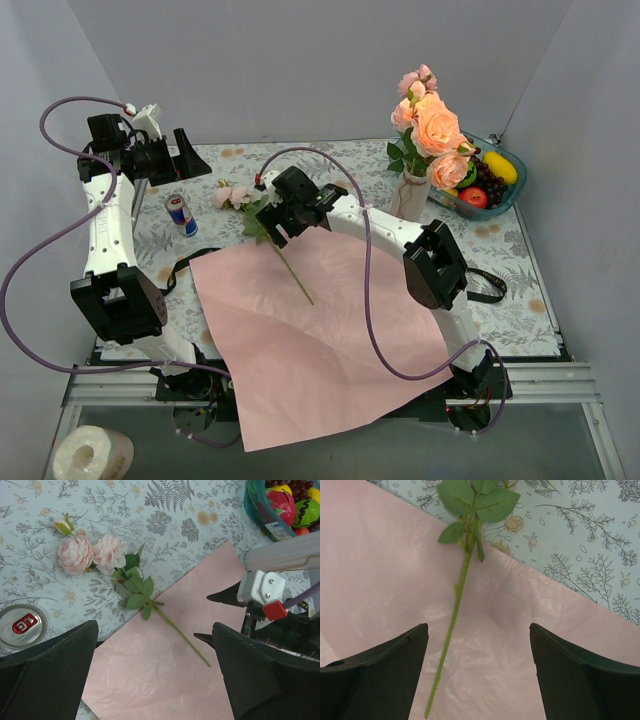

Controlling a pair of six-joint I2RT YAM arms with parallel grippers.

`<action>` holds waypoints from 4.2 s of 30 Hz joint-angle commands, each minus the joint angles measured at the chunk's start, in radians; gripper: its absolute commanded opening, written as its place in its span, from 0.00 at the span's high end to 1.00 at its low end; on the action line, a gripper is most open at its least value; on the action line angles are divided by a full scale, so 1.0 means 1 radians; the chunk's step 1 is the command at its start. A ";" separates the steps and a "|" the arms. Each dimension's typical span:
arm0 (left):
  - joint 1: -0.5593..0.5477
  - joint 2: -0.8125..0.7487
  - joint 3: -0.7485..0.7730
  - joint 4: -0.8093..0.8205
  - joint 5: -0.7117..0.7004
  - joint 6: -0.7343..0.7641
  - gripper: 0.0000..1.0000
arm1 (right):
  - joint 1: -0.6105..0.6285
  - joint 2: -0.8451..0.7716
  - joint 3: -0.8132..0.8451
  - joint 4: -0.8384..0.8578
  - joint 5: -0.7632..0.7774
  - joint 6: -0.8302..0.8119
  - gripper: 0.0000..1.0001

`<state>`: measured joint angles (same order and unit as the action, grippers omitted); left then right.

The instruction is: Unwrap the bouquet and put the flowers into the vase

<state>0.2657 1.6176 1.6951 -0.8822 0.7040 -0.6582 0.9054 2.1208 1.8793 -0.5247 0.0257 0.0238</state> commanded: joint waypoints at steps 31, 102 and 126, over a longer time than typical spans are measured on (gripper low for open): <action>0.003 -0.074 -0.052 0.040 0.058 0.029 0.02 | 0.043 0.303 0.199 0.091 0.071 -0.021 0.35; 0.003 0.021 0.052 0.026 0.196 0.057 0.02 | -0.565 -0.760 -0.270 1.250 0.329 -0.164 0.99; 0.003 0.015 0.029 0.026 0.195 0.068 0.02 | -0.539 -0.751 -0.709 1.531 0.255 -0.145 0.99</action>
<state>0.2657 1.6497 1.7275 -0.8597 0.8875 -0.6060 0.3630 1.3834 1.2030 0.8700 0.2985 -0.1284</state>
